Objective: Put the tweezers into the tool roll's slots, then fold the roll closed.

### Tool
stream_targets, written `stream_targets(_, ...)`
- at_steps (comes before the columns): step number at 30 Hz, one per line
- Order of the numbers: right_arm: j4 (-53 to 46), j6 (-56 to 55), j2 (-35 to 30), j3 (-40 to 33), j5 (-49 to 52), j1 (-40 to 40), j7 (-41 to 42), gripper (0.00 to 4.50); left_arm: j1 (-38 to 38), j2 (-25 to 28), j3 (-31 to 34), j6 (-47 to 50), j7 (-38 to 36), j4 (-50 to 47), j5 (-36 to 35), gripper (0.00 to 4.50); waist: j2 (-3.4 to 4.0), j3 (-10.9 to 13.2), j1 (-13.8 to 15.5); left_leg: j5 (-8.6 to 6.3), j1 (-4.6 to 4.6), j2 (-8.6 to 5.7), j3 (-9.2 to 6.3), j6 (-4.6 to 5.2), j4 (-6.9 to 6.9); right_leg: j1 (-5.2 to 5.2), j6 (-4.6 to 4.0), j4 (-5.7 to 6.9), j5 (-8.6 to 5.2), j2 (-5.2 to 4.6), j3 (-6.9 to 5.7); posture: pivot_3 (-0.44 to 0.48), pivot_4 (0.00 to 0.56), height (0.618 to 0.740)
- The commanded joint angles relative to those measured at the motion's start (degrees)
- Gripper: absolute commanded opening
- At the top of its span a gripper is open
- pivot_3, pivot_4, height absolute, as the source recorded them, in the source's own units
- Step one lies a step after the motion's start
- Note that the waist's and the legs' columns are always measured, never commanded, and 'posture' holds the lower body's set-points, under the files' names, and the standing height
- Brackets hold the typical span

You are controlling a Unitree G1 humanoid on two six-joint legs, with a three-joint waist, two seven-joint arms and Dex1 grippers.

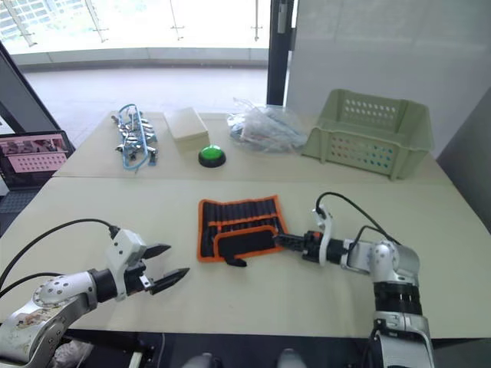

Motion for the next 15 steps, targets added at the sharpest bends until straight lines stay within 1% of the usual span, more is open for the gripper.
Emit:
stream_targets(1, 4.0, -3.0, -0.8, -0.1, -1.9, -2.0, -0.2, 2.29, -0.6, 0.0, 0.2, -1.6, -0.2, -0.7, 0.5, 4.50, 0.00, 0.0, -0.1, 0.00, 0.00, 0.00, 0.00, 0.00, 0.00, 0.00, 0.00, 0.00, 0.00, 0.00, 0.00, 0.000, 0.150, 0.740)
stream_targets(3, 5.8, -4.6, -0.5, 1.1, -2.7, -2.9, 0.4, 2.29, -0.3, 0.2, 0.3, -1.7, -0.2, -0.9, 0.7, 4.50, 0.00, 0.0, -0.2, 0.00, -0.01, 0.00, 0.00, 0.00, 0.00, 0.00, 0.00, 0.00, 0.00, 0.00, 0.00, 0.000, 0.150, 0.740)
stream_targets(6, 9.1, -6.3, 0.4, 0.8, -3.2, -4.6, 0.6, 2.29, 0.5, 0.4, 0.8, -1.9, -0.3, -1.3, 0.7, 4.50, 0.00, 0.0, -0.5, 0.00, 0.00, 0.00, 0.00, 0.00, 0.00, 0.00, 0.00, 0.00, 0.00, 0.00, 0.00, 0.000, 0.150, 0.740)
stream_targets(12, 11.8, -6.9, -0.1, -0.1, -2.8, -5.3, 1.2, 2.29, 1.6, 0.6, 2.7, -2.0, -0.3, -2.3, -0.5, 4.50, 0.00, 0.0, -0.6, 0.00, 0.01, 0.01, 0.00, 0.00, 0.00, 0.01, 0.00, 0.02, 0.00, 0.00, 0.00, 0.000, 0.150, 0.740)
stream_targets(13, 11.8, -6.8, -0.3, 0.0, -2.8, -5.1, 1.5, 1.77, 1.8, 0.4, 3.1, -1.8, -0.2, -2.6, -0.9, 4.50, 0.00, 0.0, -0.6, 0.00, 0.01, 0.01, 0.00, 0.00, 0.00, 0.00, 0.00, 0.02, 0.00, 0.00, 0.00, 0.000, 0.150, 0.740)
stream_targets(15, 11.6, -6.4, -0.6, 0.0, -2.5, -4.8, 1.9, 1.14, 2.0, 0.0, 3.9, -1.9, -0.2, -2.9, -1.8, 4.50, -0.02, 0.0, -0.5, 0.00, 0.04, 0.01, 0.00, 0.00, 0.00, 0.05, 0.00, 0.02, 0.00, 0.00, 0.00, 0.000, 0.150, 0.740)
